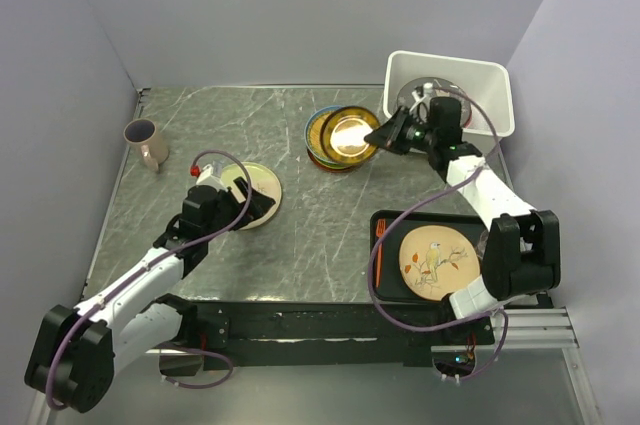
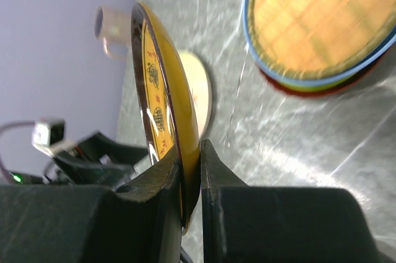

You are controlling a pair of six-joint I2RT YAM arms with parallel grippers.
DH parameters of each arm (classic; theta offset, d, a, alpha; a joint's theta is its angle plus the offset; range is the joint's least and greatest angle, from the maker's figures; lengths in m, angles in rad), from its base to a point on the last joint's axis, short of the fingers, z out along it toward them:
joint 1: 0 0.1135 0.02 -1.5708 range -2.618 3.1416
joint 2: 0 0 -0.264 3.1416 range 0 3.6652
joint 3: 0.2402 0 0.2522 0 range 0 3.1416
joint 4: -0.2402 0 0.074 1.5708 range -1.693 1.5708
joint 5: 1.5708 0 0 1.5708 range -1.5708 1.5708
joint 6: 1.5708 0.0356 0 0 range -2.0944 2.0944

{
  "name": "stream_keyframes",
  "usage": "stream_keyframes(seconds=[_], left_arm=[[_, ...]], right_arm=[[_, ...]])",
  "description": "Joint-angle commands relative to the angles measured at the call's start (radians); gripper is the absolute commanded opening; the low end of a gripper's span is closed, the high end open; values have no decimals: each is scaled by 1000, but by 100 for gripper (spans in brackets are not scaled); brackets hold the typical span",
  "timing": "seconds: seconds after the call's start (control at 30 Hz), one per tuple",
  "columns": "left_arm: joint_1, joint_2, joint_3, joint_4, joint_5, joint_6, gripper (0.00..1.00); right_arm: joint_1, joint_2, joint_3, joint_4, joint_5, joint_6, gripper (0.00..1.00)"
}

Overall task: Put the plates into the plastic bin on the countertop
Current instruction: Place the plate in the plastic bin.

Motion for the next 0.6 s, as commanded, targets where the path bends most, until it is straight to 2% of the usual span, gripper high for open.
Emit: stream_keyframes(seconds=[0.0,0.57], left_arm=[[-5,18,18,60,30,7,87],[-5,52,-3,91,46,4,87]], right_arm=[[-43,-25,133,27,-30,31,0],[-246,86,279,35,-76,108,0]])
